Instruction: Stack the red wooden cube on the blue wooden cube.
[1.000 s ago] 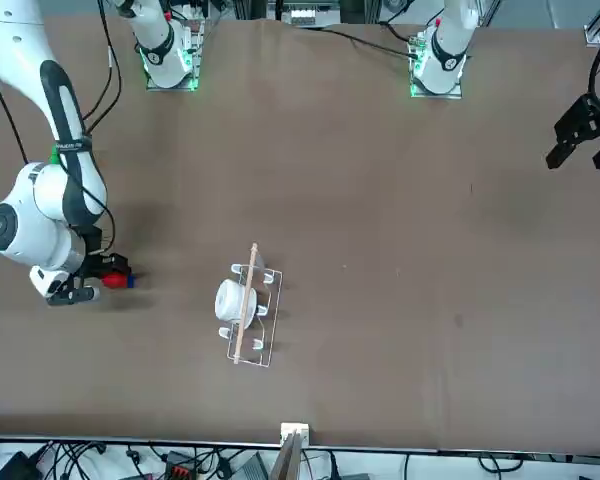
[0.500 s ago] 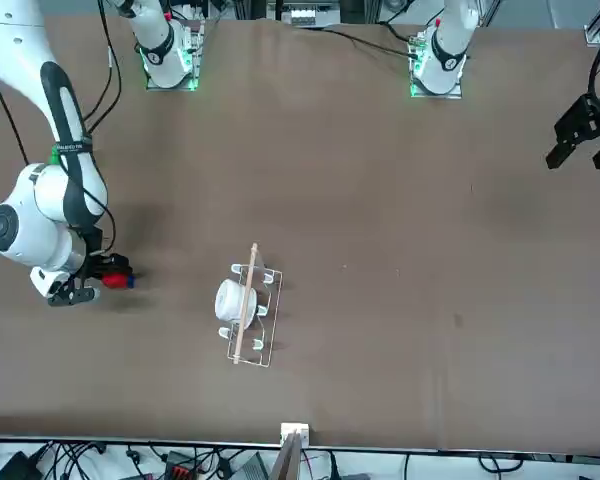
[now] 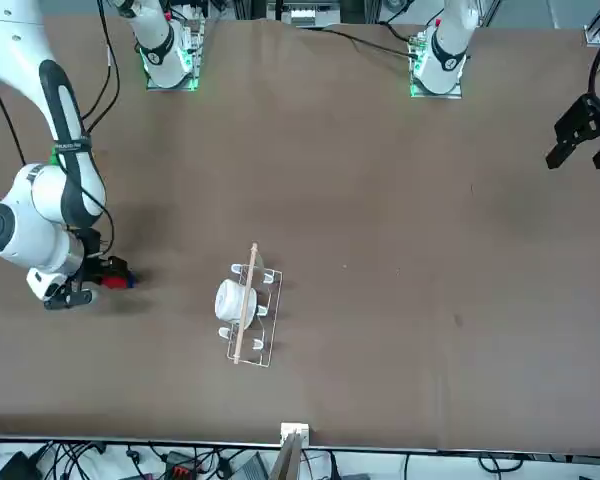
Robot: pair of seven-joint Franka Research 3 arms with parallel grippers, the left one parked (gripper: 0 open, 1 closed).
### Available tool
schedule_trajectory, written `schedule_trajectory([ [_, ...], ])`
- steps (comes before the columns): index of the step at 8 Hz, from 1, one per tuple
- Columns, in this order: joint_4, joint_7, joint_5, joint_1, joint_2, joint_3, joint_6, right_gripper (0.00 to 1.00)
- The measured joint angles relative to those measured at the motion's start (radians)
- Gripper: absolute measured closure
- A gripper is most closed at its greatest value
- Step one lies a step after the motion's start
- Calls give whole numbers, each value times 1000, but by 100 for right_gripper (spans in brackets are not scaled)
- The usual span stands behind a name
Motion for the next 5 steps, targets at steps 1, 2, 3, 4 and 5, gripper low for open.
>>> schedule_trajectory([
  [1, 7, 0, 0, 0, -16, 0, -11, 0],
  [2, 13, 0, 0, 0, -43, 0, -35, 0],
  [3, 18, 0, 0, 0, -80, 0, -62, 0],
  [4, 23, 0, 0, 1, -129, 1, -101, 0],
  [5, 26, 0, 0, 1, -186, 2, -149, 0],
])
